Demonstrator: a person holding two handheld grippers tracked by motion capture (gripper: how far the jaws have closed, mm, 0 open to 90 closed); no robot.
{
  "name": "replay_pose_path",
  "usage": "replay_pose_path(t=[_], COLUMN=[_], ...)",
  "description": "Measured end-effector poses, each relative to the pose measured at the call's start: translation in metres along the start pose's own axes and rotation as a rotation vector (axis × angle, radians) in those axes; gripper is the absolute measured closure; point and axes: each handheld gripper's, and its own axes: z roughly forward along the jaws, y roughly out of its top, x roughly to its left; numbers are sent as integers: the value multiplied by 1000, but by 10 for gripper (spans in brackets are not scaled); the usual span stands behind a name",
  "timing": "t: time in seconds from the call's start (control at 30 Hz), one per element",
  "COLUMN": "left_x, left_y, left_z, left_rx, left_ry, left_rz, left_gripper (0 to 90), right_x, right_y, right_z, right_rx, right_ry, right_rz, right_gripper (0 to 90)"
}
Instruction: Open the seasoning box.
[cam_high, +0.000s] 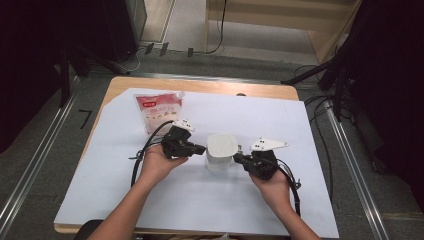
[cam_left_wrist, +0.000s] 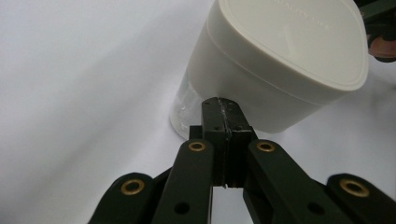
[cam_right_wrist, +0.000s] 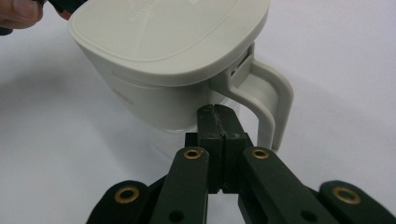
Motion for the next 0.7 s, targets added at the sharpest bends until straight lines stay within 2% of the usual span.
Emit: replay_pose_path(t=[0.07, 0.17, 0.37, 0.43, 0.47, 0.5, 0.53, 0.57, 0.63, 0.7], left_x=[0, 3, 7, 8, 8, 8, 7, 6, 5, 4], left_y=[2, 5, 7, 7, 7, 7, 7, 6, 5, 5], left_z=[1, 3, 4, 0, -2, -5, -6, -7, -9, -10], left_rx=[0, -7, -23, -40, -46, -45, -47, -43, -28, -8], left_ry=[11, 3, -14, 12, 9, 3, 4, 4, -6, -40], left_rz=[7, -4, 25, 45, 57, 68, 73, 82, 106, 107], left_gripper=[900, 900, 900, 826, 756, 721, 638, 638, 568, 516], right_x=[0, 1, 1, 2, 3, 3, 3, 3, 2, 1], right_y=[0, -1, -1, 0, 1, 1, 3, 3, 4, 6], right_z=[0, -1, -2, -5, -7, -9, -15, -15, -21, -27], right_rx=[2, 14, 15, 17, 13, 11, 7, 7, 1, -4], right_ry=[2, 4, 11, 8, 14, 21, 18, 18, 21, 23], right_rz=[3, 1, -12, -20, -15, -14, -19, -19, -14, -11], right_gripper=[900, 900, 900, 900, 900, 900, 900, 900, 900, 900])
